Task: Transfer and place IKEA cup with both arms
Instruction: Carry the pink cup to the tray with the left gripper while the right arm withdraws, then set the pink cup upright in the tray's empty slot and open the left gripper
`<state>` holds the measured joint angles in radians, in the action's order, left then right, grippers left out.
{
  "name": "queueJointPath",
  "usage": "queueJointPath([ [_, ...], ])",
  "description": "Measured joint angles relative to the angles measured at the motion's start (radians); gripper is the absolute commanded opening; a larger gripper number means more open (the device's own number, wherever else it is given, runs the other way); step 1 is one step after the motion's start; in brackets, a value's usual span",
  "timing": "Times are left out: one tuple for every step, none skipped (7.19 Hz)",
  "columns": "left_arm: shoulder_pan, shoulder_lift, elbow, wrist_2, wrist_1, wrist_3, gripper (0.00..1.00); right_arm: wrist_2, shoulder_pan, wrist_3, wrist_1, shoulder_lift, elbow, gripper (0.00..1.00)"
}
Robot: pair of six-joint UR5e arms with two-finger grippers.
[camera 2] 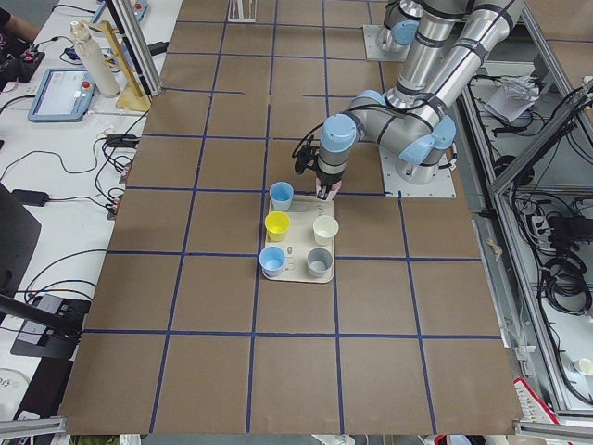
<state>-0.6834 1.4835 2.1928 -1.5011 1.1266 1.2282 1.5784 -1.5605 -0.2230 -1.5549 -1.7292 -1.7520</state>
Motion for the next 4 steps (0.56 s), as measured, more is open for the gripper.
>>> queueJointPath([
  [0.007, 0.022, 0.001, 0.001, -0.018, 0.009, 0.0, 0.0, 0.004, 0.008, -0.002, 0.0, 0.004, 1.0],
  [0.018, 0.042, 0.004, 0.001, -0.041, 0.017, 0.0, 0.0, 0.006, 0.012, -0.006, -0.001, 0.012, 1.0],
  [0.024, 0.054, 0.007, 0.0, -0.06, 0.023, 0.0, 0.0, 0.008, 0.013, -0.01, -0.001, 0.022, 1.0],
  [0.027, 0.059, 0.01, 0.0, -0.068, 0.026, 0.0, 0.001, 0.01, 0.012, -0.015, -0.001, 0.029, 1.0],
])
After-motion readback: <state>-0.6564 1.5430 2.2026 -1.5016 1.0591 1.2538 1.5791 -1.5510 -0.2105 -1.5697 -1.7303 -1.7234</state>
